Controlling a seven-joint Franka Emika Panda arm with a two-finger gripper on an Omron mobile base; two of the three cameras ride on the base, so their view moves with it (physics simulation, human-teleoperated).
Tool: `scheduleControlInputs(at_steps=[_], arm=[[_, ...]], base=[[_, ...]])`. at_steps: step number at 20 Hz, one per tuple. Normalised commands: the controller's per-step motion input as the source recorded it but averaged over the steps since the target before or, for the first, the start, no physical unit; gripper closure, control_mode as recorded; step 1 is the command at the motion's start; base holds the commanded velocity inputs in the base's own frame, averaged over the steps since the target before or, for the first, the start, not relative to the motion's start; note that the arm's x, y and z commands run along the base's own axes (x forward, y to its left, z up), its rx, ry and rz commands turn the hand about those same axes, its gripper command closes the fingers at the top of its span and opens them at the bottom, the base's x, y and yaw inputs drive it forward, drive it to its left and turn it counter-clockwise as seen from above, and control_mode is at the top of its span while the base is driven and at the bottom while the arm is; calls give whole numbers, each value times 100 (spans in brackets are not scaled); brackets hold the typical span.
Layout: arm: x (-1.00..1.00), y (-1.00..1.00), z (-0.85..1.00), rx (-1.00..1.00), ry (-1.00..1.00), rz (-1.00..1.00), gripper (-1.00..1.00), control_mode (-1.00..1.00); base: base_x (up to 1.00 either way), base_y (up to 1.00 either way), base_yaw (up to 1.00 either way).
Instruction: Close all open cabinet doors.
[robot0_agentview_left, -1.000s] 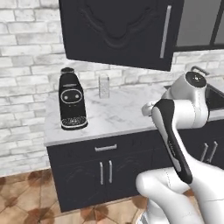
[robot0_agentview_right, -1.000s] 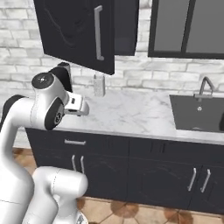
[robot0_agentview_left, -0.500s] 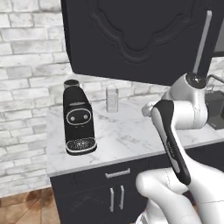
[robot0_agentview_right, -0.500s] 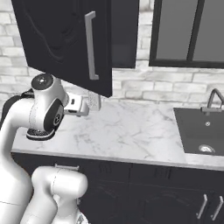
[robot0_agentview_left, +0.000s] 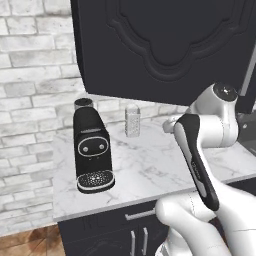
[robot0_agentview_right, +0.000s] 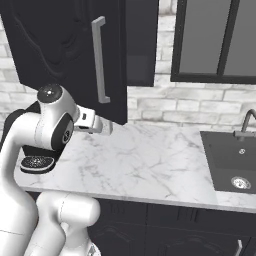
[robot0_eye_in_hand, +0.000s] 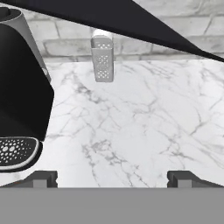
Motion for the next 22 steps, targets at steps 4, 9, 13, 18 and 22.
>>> scheduleControlInputs(at_steps=[4,9,13,18,22], arm=[[-7,0,0,0,-2,0,-100,-100],[-32,0,0,0,-13,0,-100,-100],[-62,0,0,0,-16,0,-100,-100],[-69,0,1,-6,-24,-6,-100,-100],[-40,0,13,-15,-35,-7,-100,-100]], base=[[0,0,0],[0,0,0],[0,0,0],[0,0,0],[0,0,0]])
